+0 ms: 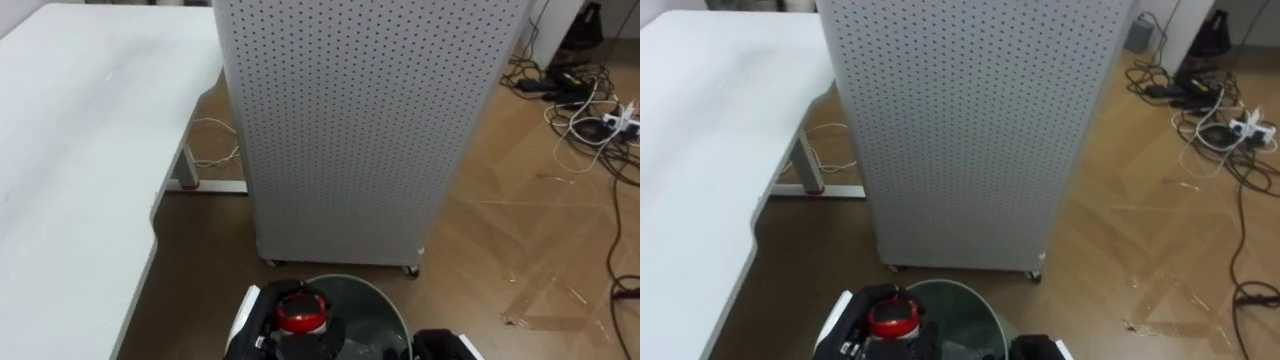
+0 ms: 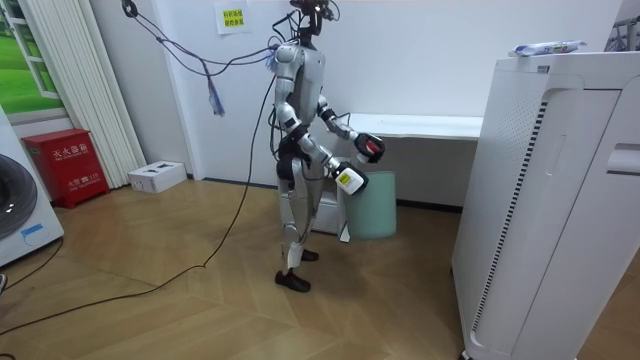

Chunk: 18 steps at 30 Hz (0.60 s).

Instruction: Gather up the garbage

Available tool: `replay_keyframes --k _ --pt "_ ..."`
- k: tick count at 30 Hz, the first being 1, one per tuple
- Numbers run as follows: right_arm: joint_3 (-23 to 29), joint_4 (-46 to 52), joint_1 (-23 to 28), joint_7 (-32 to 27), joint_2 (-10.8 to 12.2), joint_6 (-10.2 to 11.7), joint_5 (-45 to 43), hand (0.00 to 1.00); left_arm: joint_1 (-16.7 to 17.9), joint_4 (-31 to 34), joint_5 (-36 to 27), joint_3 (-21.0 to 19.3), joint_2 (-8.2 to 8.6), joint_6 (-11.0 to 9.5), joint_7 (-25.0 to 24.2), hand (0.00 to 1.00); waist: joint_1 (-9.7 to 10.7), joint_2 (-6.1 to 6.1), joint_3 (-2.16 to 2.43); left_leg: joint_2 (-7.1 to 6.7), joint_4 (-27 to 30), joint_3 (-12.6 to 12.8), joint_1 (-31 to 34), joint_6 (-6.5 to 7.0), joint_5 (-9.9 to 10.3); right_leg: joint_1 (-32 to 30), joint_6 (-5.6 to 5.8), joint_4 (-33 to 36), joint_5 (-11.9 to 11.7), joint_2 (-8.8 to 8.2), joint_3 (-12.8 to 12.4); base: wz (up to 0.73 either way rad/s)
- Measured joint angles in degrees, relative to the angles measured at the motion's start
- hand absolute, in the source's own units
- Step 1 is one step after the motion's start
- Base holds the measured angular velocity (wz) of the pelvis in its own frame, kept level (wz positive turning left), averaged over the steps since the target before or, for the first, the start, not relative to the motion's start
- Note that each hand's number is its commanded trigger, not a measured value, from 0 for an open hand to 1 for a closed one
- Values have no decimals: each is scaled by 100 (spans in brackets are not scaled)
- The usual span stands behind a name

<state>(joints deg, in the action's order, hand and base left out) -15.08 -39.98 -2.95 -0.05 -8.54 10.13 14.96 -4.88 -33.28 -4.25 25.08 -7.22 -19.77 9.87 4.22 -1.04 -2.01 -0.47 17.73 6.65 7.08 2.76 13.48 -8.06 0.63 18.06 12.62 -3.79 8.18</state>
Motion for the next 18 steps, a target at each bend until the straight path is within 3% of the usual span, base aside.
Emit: replay_keyframes --k 7,12,13,14,15,18 --pt "-31 29 -56 -61 61 30 1 100 -37 -167 8 60 126 0 -58 100 44 23 2 3 0 53 115 0 0 -185 0 64 0 41 -102 -8" --pt "-121 29 -56 -75 94 55 49 100 -39 -191 -2 60 125 3 -36 100 47 68 -5 6 -3 65 116 0 0 -209 0 59 0 57 -185 -7" --pt "-143 29 -56 -73 106 57 53 100 -57 -219 -6 60 129 3 -33 81 48 70 -6 10 -3 65 117 0 0 -213 0 59 0 62 -197 0" --pt "-163 29 -56 -72 119 67 56 100 -99 -296 -8 61 146 3 -30 27 51 72 -7 14 -5 65 123 0 0 -222 0 60 0 61 -196 0" --pt "-168 29 -56 -72 125 71 56 100 -133 -353 -8 61 158 3 -30 0 50 72 -7 15 -7 65 128 0 0 -228 0 60 0 60 -196 0" --pt "-170 29 -56 -66 142 104 55 100 -225 -502 -18 59 177 3 -15 0 50 75 -8 25 -6 70 155 0 0 -266 -1 64 0 42 -189 -1"
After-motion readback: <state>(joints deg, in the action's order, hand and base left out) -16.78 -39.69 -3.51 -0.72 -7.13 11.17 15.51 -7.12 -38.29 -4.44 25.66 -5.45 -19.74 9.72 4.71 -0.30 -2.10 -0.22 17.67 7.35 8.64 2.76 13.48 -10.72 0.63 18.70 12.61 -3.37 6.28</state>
